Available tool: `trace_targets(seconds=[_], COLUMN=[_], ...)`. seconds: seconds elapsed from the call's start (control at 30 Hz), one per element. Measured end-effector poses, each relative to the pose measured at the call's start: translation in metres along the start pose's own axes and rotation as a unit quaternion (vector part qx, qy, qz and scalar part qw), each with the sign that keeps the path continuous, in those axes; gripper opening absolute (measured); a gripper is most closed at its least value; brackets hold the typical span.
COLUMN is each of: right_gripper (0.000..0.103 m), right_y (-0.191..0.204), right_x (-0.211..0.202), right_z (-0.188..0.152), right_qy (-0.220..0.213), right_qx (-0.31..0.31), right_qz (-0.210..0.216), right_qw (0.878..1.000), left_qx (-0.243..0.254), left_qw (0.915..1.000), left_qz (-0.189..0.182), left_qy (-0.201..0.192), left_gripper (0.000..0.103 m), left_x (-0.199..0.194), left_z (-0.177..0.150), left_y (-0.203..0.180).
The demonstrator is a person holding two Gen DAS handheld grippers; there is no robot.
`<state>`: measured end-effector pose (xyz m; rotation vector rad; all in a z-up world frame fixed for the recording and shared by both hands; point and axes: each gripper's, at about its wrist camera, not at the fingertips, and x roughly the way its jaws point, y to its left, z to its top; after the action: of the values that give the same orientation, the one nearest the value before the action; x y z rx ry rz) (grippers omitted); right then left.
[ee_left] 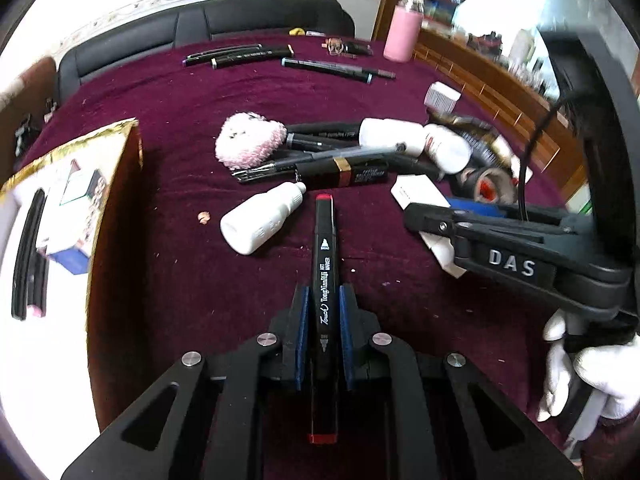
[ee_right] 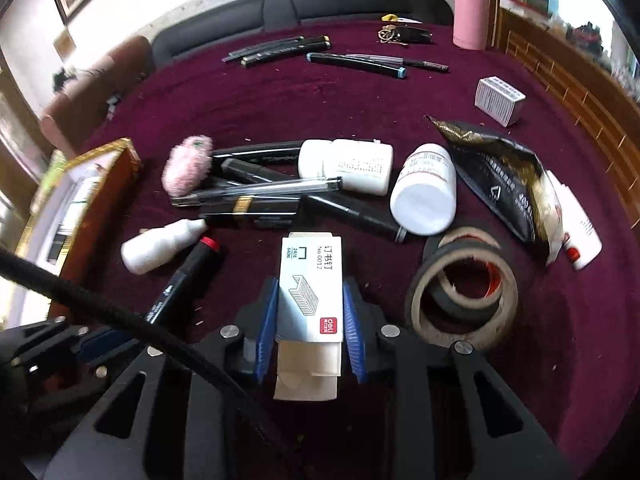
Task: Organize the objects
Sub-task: 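Grasp red-capped black marker with left tool while right grasps white staples box, then carry the marker and staples box into the tray and open both tools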
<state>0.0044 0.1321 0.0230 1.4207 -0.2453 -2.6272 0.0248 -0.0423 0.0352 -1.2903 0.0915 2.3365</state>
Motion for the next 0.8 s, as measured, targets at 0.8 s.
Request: trace_targets(seconds=[0.8], right_gripper=[0.029], right_y=[0.138], right_x=[-0.025], right_z=[0.017], right_qy=[0.018], right_qx=[-0.057], right_qz=[0.219], right_qw=[0.974], left_qx=[-0.149], left_qw=[0.9766], left_qz=[0.052], left_qy=[-0.147], left_gripper=[0.012], left_x=[-0.145], left_z=[-0.022], left_y=[0.153])
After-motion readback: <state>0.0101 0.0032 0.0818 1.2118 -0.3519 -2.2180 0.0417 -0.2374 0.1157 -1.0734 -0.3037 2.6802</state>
